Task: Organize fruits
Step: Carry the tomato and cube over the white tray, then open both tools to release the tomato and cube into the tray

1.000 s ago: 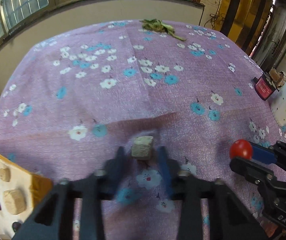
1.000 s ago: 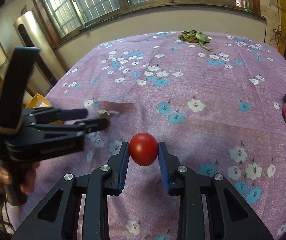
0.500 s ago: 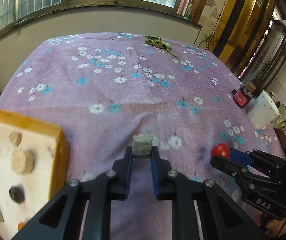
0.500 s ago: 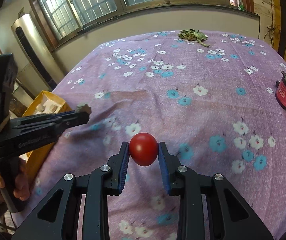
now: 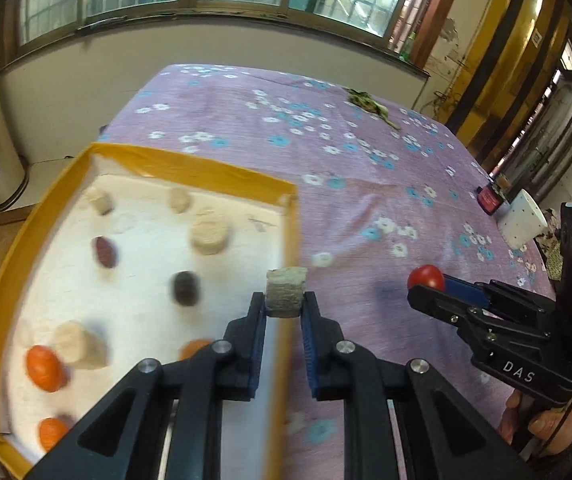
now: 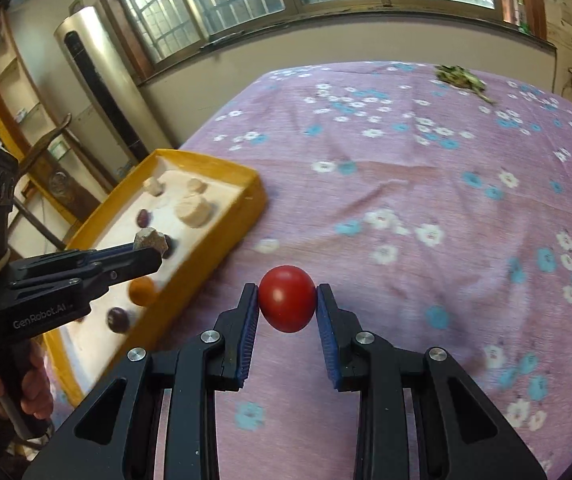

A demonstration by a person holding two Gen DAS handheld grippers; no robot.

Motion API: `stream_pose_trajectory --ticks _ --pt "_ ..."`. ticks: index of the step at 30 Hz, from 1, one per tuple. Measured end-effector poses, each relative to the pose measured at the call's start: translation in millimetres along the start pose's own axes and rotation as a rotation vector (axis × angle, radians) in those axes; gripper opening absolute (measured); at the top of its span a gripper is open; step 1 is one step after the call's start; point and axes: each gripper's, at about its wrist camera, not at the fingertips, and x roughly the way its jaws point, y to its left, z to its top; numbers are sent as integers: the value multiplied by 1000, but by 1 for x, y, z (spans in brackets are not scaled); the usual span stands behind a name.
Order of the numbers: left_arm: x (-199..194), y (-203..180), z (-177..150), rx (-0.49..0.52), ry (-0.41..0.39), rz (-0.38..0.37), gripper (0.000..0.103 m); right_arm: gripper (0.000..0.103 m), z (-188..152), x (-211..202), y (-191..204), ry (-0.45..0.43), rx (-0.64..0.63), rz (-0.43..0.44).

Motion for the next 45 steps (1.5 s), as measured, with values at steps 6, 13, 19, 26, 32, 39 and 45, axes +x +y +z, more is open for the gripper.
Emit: stream_pose_trajectory --ticks 6,13,19,26,32,39,45 --pt "-21 61 1 -52 -21 73 20 28 18 23 46 2 -44 38" --pt "-18 115 6 -98 -7 131 20 28 32 57 75 38 -60 38" --pt "-3 139 4 -121 34 132 20 28 33 80 81 63 -42 8" --pt "12 147 3 -113 70 123 20 28 34 96 86 77 -24 -22" --pt "21 152 7 -112 98 109 20 28 35 107 90 92 -33 -75" --pt "26 154 11 -103 118 101 20 28 35 112 98 110 -97 -141" --pt "27 152 11 -86 121 110 20 28 35 115 100 112 -152 -200"
